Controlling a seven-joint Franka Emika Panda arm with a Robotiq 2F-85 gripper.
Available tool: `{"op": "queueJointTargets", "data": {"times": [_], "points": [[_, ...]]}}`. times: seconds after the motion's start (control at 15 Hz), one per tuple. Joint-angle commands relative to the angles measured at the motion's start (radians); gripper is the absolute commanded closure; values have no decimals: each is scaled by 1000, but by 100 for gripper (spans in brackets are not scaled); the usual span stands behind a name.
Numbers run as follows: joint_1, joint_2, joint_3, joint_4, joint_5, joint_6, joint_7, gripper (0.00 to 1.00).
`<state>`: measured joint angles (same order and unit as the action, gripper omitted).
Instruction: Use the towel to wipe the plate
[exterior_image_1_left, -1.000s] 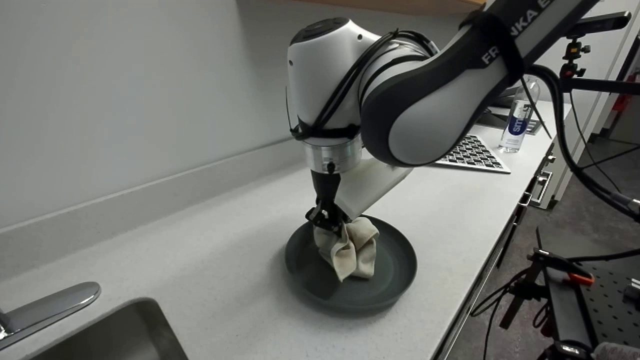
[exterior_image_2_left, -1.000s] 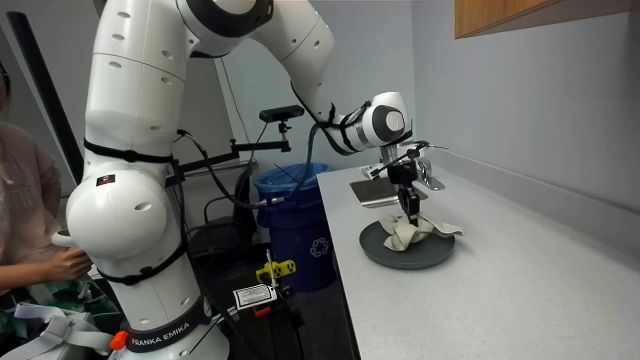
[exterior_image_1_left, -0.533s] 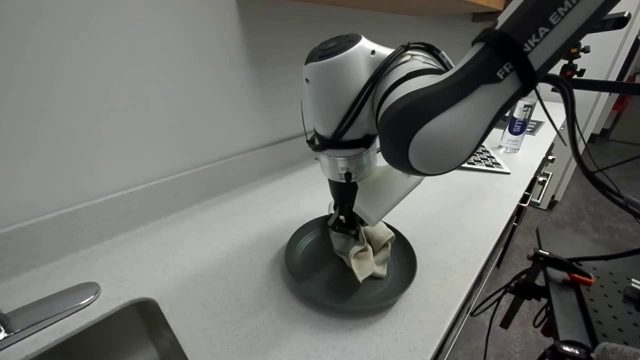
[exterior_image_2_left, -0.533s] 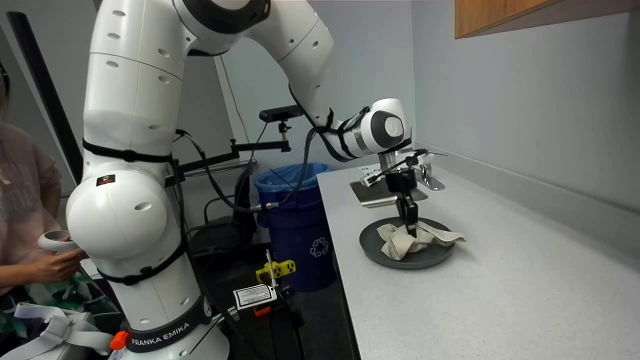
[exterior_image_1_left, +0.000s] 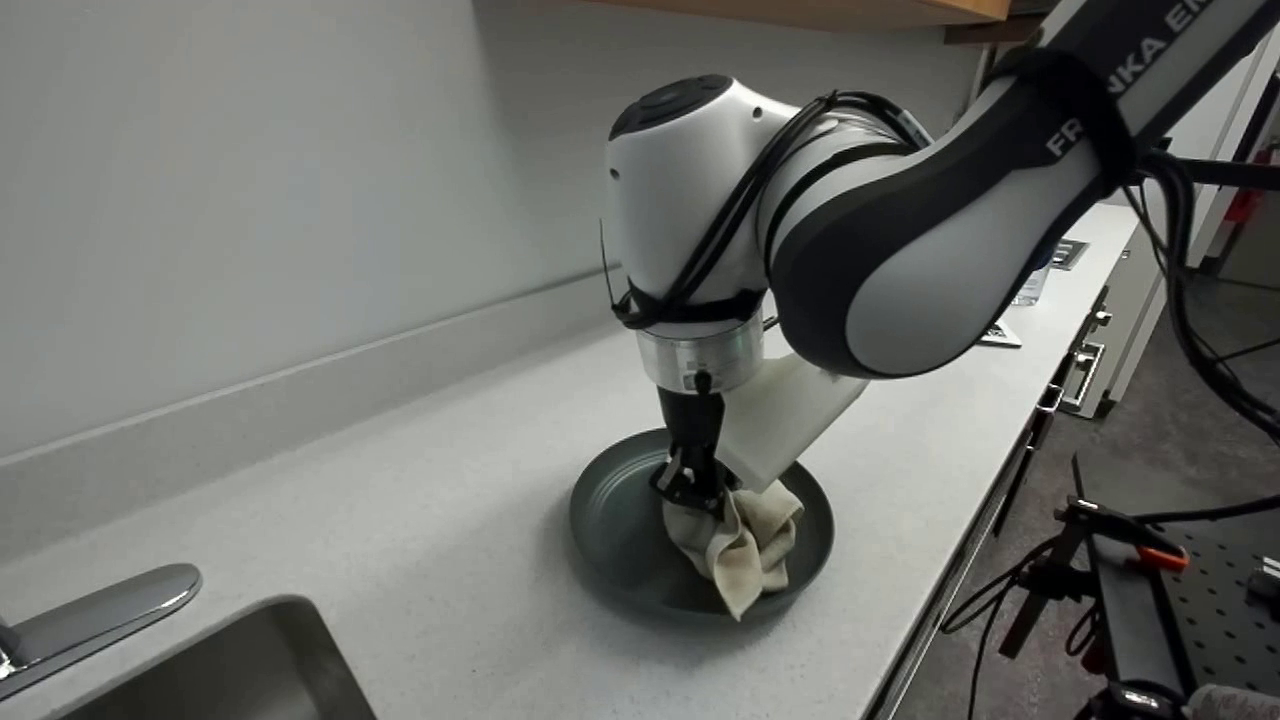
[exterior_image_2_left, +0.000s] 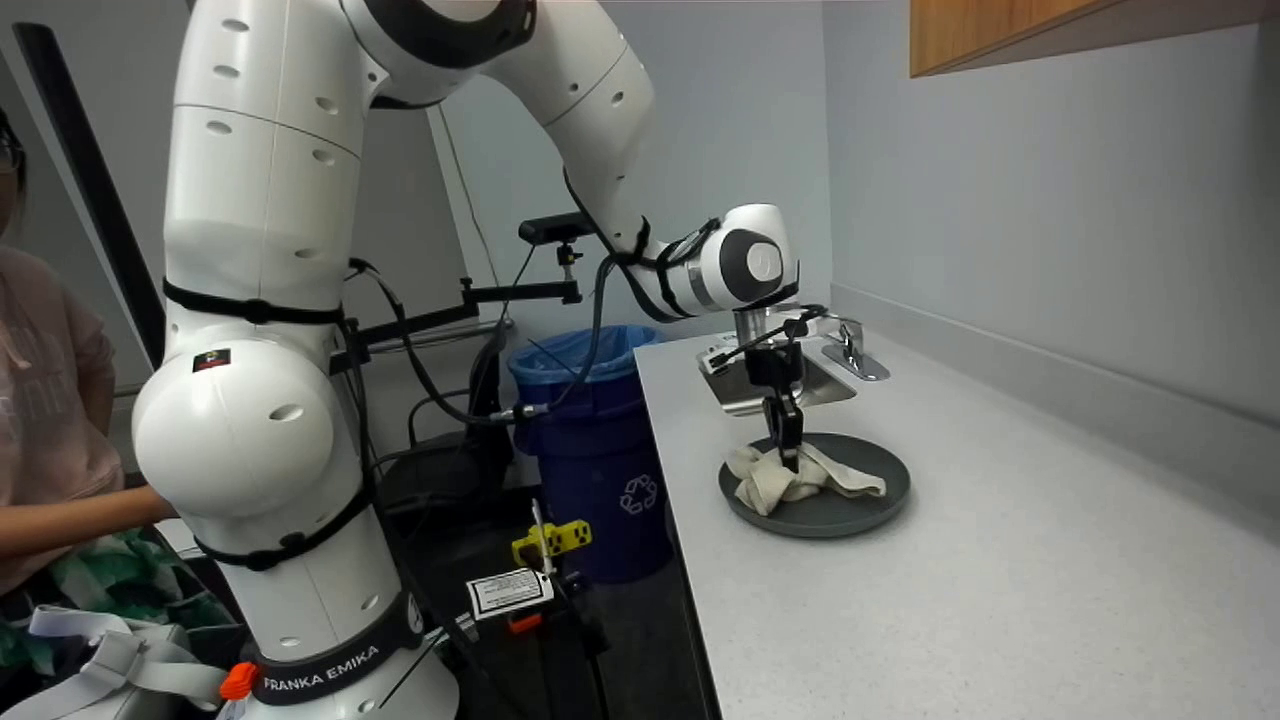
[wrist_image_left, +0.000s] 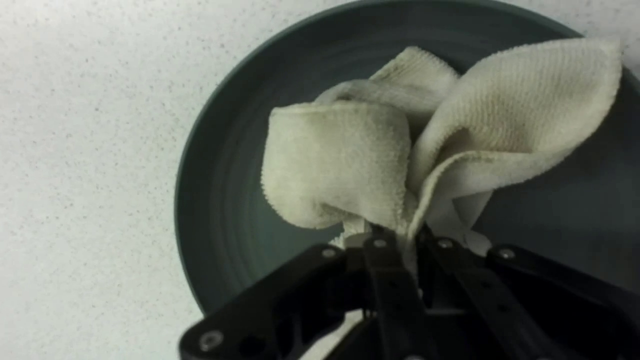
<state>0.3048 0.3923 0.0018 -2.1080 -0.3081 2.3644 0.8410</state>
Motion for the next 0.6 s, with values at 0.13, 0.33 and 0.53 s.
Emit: {"op": "queueJointTargets", "data": {"times": [0.13, 0.33, 0.53], "points": [[-6, 37, 13, 111, 32, 16, -8, 97], [-3, 59, -6, 158, 11, 16, 0, 97], [3, 61, -31, 159, -17, 10, 10, 97]]}}
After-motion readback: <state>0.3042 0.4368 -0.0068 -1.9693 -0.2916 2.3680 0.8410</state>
